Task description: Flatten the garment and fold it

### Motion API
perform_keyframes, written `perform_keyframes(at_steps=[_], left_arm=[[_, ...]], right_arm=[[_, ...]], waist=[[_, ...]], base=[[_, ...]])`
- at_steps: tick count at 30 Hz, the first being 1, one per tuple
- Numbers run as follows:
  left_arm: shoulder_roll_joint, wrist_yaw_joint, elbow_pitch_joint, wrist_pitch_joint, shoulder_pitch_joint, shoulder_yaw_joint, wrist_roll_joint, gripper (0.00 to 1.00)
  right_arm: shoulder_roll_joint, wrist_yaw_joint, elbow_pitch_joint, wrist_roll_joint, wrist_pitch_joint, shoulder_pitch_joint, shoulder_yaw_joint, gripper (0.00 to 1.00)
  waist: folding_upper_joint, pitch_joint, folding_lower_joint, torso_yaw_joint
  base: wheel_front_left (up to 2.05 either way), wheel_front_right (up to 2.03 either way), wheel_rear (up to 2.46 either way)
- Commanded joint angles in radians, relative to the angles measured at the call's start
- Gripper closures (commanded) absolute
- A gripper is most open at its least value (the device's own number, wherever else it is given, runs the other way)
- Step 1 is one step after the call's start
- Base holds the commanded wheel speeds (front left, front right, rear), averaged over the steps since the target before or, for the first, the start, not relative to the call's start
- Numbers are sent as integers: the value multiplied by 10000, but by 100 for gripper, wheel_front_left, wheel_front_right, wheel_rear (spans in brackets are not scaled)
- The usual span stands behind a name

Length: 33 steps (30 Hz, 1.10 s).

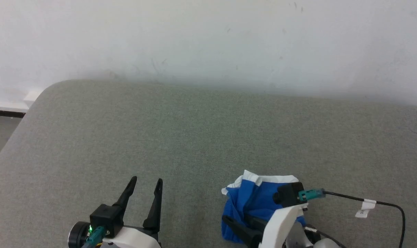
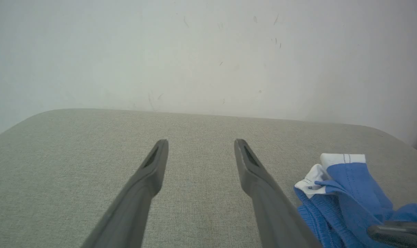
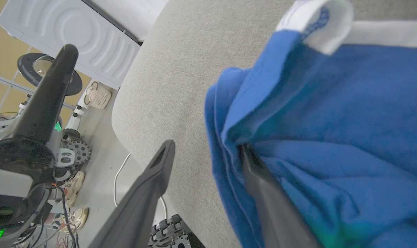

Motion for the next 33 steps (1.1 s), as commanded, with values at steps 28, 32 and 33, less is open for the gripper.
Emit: perform_keyframes(at_steps=[28, 32, 33], left_arm=[[-72, 755, -265, -141, 477, 867, -236, 0], [-58, 812, -343, -150, 594, 1080, -274, 0], [-62, 832, -353, -152, 619, 1127, -279, 0]], right_arm=[[-181, -6, -4790, -5553, -3588, 2107, -5051, 0], [-104, -6, -4875, -5441, -3276, 2566, -5885, 0], [-92, -6, -4733, -5309, -3063, 2643, -6087, 0]], waist=[[-1, -370, 0, -1031], [-1, -372, 0, -1102], [-1, -369, 0, -1124]], base=[[0, 0, 0], [0, 0, 0], [0, 0, 0]])
